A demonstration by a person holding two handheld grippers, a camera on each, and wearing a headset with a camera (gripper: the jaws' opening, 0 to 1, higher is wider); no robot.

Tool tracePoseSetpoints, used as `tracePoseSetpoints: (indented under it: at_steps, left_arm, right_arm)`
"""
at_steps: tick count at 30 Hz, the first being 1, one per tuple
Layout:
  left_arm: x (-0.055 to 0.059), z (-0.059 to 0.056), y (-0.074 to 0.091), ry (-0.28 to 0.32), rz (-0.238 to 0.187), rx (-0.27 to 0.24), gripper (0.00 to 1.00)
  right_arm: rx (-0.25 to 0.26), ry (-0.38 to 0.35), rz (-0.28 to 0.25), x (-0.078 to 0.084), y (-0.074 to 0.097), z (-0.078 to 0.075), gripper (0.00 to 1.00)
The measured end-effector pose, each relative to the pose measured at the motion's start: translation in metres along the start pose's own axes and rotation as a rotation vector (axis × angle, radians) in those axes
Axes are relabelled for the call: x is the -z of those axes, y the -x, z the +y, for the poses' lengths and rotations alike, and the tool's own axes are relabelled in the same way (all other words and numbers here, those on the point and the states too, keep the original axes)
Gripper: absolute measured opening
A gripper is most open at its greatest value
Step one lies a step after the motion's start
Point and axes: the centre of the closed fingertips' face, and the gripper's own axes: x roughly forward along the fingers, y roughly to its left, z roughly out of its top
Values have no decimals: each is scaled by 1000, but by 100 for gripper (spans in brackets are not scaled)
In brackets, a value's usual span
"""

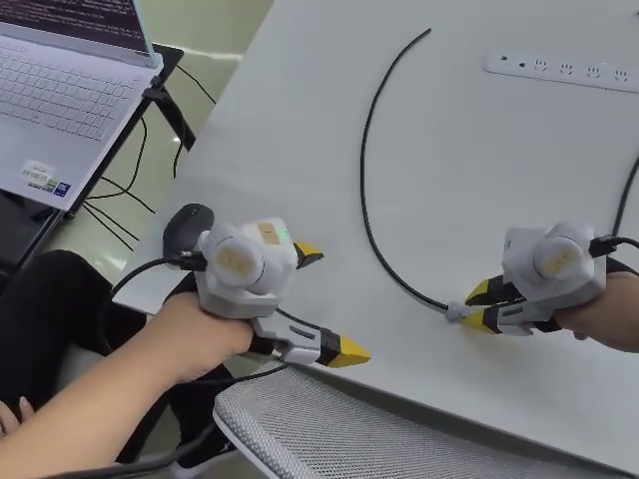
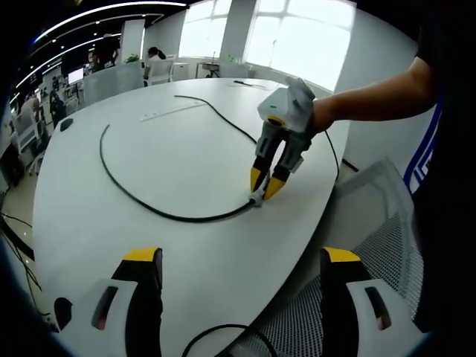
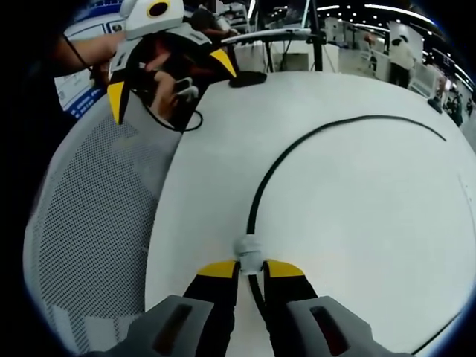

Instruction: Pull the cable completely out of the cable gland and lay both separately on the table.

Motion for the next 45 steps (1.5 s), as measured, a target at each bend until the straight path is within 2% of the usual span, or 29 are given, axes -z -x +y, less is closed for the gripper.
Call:
tracePoseSetpoints:
  at_steps: [11,15,21,35,41,45]
  left_arm:
    - [-2,2,-4,-12,3,1,86]
    - [-2,3,-6,-27,13,-1,86]
    - [-4,1,-10,-42,14,1,87]
    - [-27,-7,-12,-71,-31,9,85]
    - [-41,-15,-17,-76,-59,29,84]
    - [-49,-21,-21,-139,-44,42,84]
  right_arm:
    - [8,4,0,-1,-1,-3,7]
    - [14,-11,-8,-2,4,-4,7]
    - [17,-23,-17,-7,13,1,7]
    - [21,-6,-52,-29,36,16,6]
    - [26,14,-50,-32,47,23,6]
    - [23,6,-52,-33,53,26,6]
